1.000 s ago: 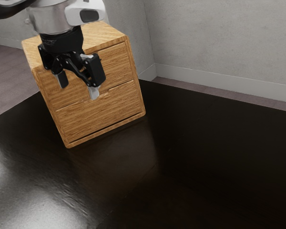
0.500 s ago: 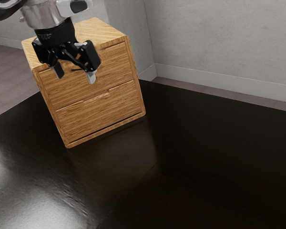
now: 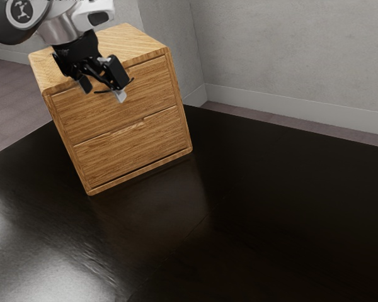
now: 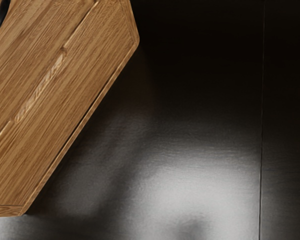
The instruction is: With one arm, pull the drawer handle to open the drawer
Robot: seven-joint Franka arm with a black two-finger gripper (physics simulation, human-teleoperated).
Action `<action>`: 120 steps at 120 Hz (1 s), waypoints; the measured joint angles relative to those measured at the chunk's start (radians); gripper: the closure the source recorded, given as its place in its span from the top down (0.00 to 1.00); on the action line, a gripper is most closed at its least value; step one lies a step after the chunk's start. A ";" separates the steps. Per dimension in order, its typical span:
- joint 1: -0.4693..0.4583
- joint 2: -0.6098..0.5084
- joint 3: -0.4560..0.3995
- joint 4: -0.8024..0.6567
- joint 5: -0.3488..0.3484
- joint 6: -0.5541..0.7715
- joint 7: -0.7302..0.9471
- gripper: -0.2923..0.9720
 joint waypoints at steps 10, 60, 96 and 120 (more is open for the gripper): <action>0.004 0.016 0.001 0.001 -0.009 0.038 0.046 0.77; 0.097 0.025 0.006 0.003 -0.014 0.124 0.204 0.77; 0.156 0.066 0.005 0.007 -0.011 0.158 0.335 0.77; 0.129 0.081 0.013 0.010 -0.008 0.183 0.399 0.77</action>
